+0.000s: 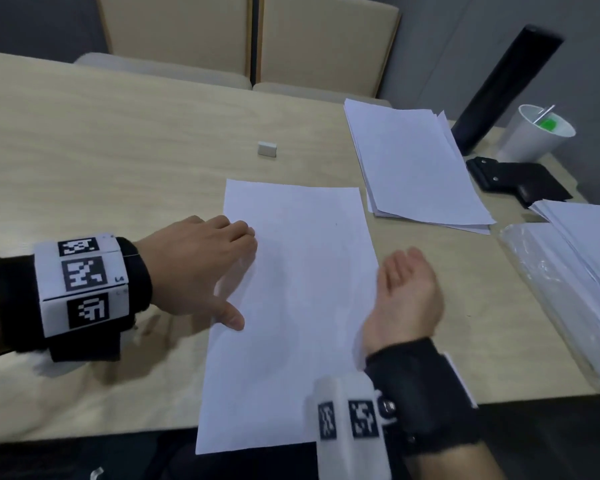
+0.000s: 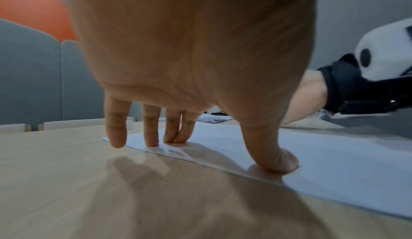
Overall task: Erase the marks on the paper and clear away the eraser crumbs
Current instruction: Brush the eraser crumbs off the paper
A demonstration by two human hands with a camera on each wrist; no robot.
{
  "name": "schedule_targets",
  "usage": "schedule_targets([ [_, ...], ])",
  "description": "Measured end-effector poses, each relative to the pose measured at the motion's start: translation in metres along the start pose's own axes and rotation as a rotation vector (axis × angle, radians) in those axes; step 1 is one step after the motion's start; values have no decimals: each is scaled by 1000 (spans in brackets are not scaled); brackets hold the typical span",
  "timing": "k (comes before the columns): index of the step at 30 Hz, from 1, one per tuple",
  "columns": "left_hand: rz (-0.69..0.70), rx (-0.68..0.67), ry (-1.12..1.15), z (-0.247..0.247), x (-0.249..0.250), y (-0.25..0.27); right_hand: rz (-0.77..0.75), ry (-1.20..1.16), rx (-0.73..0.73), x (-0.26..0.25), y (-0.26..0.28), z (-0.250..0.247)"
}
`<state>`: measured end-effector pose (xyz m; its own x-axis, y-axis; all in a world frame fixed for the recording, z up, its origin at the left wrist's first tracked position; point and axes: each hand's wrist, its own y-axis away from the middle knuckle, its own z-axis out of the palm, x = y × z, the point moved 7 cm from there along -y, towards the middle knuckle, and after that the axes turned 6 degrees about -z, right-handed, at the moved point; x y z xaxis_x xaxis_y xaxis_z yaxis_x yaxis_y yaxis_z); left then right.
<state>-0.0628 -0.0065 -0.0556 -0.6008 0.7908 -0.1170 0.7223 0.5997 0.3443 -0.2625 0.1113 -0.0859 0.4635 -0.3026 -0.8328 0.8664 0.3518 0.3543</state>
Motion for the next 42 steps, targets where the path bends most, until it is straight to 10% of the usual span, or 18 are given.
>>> schedule_targets([
  [3,3,8,6,0,0,1,-49,95,-148,-5,12,22],
  [7,0,5,-4,0,0,1,295,75,-552,42,24,100],
  [10,5,8,-7,0,0,0,302,20,-420,50,-1,97],
  [15,10,19,14,1,-1,0,-144,125,-7,-18,-31,9],
  [19,9,17,13,0,-1,0,-174,155,-148,-22,-14,24],
  [23,11,9,-2,1,0,1,233,134,-498,31,7,82],
  [26,10,4,-7,1,0,0,265,35,-388,37,-10,80],
  [30,10,8,-13,1,0,0,-130,126,7,-10,-45,13],
  [33,1,1,3,3,-1,1,-220,209,-36,-27,-28,1],
  [39,-33,7,31,3,-1,4,321,250,-609,35,32,79],
  [42,-24,25,19,2,-1,4,545,169,-629,58,45,73],
])
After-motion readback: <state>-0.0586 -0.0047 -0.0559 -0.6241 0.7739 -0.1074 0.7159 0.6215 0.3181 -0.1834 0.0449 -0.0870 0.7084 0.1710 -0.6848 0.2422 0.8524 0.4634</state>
